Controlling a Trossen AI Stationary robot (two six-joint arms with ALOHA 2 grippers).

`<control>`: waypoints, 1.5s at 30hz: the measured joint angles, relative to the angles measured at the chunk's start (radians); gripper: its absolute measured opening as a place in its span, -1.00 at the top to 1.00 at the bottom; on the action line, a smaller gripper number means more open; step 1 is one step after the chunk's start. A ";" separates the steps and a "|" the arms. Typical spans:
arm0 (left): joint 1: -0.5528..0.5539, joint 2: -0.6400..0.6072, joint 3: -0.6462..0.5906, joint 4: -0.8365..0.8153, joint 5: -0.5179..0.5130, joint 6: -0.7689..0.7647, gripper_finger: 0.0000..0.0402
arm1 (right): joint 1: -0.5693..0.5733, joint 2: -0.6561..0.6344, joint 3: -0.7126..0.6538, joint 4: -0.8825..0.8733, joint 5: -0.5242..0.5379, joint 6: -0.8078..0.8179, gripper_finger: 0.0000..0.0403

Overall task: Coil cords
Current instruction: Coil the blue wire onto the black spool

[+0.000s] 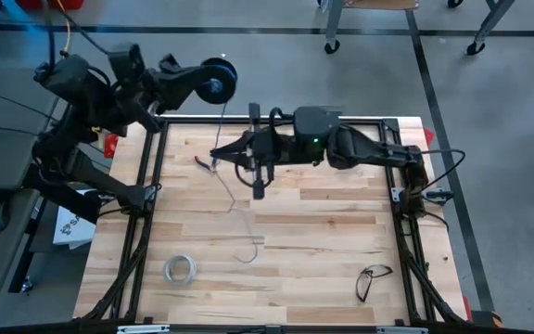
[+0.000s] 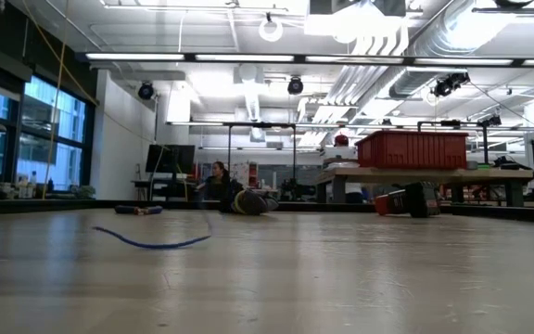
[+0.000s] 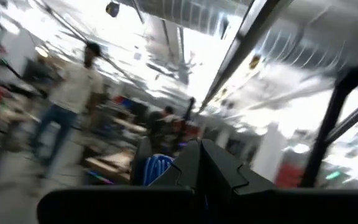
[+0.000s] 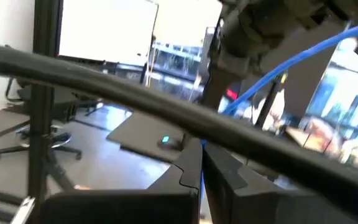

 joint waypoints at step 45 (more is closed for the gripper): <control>-0.182 0.058 0.000 -0.156 0.047 -0.711 1.00 | -0.045 0.025 0.000 0.233 -0.104 -0.203 1.00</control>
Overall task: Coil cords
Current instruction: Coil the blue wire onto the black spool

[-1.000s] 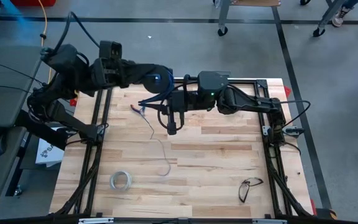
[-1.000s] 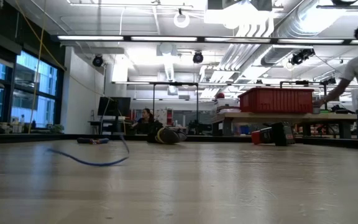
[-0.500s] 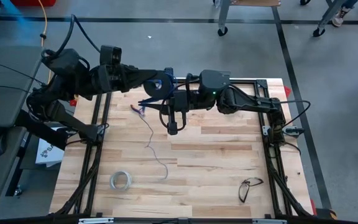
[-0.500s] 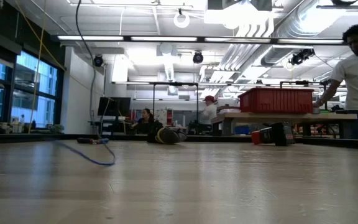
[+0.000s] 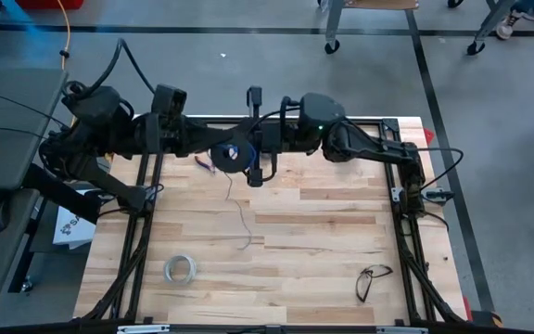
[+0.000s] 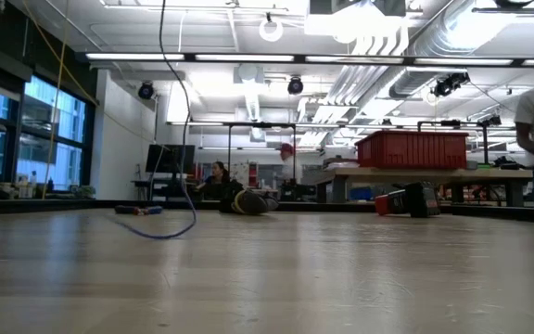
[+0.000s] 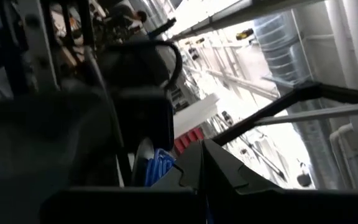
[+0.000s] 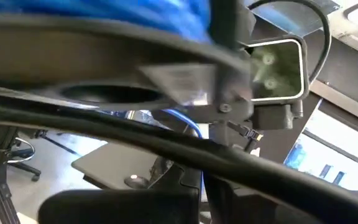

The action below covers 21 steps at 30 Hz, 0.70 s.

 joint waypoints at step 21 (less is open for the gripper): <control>-0.014 -0.069 -0.001 -0.426 -0.135 0.316 1.00 | -0.132 -0.078 0.000 -0.282 0.015 -0.093 1.00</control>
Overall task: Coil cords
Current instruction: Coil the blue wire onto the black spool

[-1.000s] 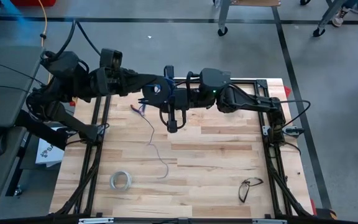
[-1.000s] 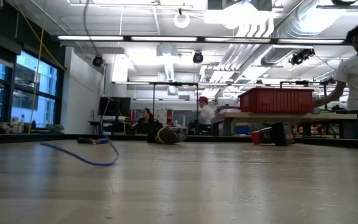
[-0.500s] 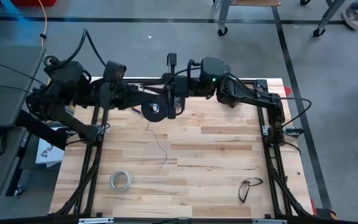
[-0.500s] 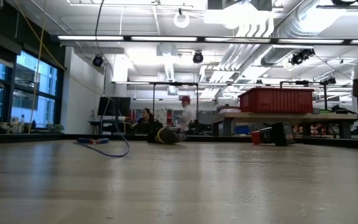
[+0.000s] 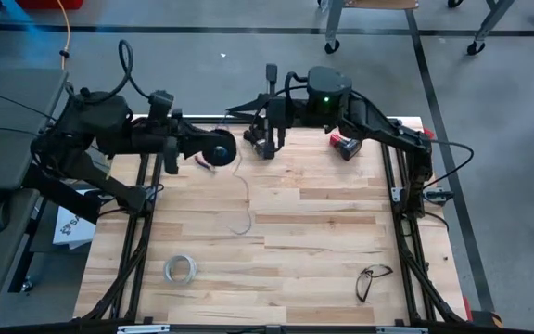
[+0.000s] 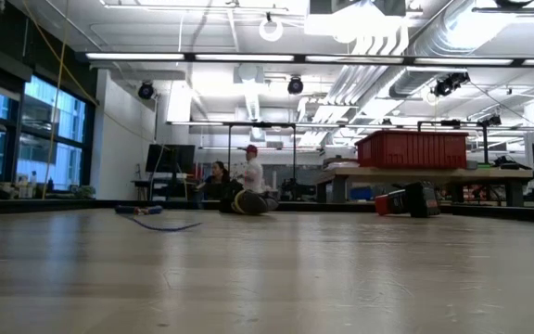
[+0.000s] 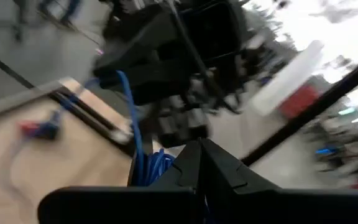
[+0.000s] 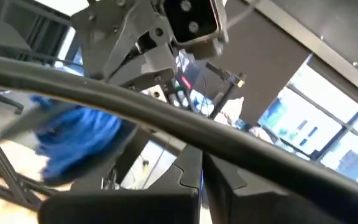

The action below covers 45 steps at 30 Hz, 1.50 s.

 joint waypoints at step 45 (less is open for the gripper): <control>0.282 -0.046 0.001 0.297 0.154 0.627 0.99 | 0.012 -0.042 0.000 -0.321 0.001 0.614 -0.17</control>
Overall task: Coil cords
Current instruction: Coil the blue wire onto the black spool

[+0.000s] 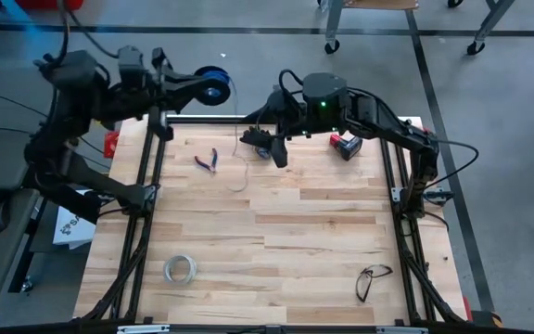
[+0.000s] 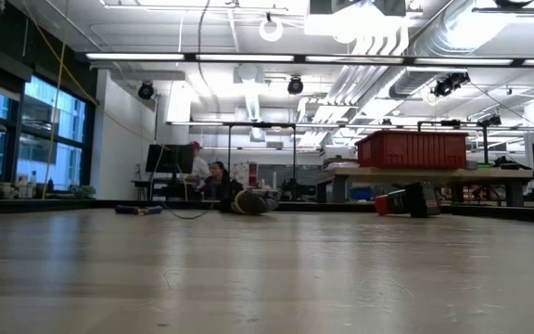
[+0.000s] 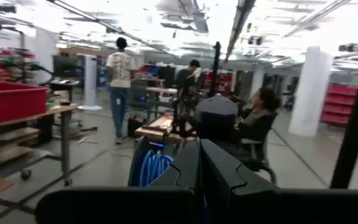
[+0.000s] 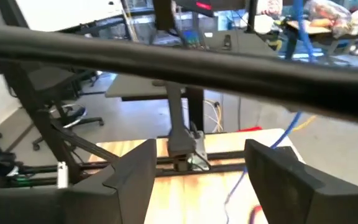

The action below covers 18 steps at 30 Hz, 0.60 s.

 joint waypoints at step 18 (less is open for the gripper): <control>0.081 0.032 0.000 0.090 0.214 -0.070 0.99 | -0.028 0.009 0.000 -0.179 0.143 -0.098 -0.18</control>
